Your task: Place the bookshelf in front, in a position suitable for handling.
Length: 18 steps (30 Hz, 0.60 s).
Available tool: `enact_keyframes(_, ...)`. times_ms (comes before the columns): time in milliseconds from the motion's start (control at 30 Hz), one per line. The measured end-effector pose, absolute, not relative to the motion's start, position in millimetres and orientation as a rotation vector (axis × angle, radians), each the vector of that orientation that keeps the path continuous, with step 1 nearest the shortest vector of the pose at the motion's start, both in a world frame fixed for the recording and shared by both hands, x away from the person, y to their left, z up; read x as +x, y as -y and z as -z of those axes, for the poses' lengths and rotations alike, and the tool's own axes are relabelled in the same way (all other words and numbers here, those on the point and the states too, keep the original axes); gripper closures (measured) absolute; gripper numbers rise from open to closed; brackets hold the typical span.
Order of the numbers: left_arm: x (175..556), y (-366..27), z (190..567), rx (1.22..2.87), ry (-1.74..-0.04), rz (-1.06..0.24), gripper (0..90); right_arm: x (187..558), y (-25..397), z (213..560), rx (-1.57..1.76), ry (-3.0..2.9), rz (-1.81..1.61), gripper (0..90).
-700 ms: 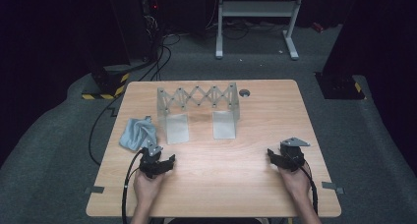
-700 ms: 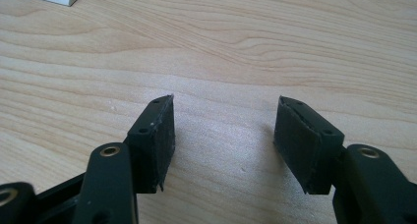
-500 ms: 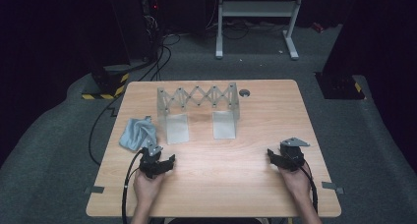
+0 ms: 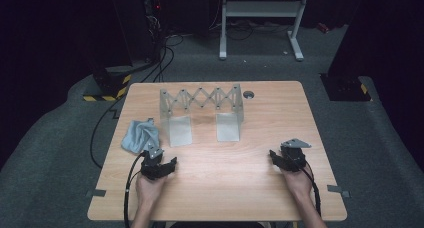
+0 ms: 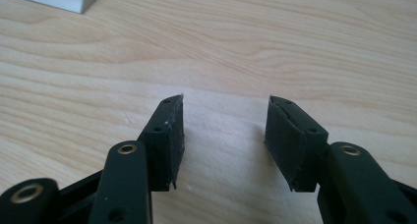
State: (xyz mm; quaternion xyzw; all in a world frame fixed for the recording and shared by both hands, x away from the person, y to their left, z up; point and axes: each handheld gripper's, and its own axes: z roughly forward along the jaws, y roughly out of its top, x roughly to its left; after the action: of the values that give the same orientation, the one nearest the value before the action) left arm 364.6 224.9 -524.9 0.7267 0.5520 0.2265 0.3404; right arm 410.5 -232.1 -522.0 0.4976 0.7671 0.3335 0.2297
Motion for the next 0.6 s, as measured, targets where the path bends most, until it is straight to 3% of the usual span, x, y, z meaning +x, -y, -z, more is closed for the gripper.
enact_keyframes(600, 392.4, -234.7, 489.0, 1.792, -1.511, -0.619, 36.2, 447.2, 171.2, 501.3, 1.3, -2.173, -1.094, 54.5)
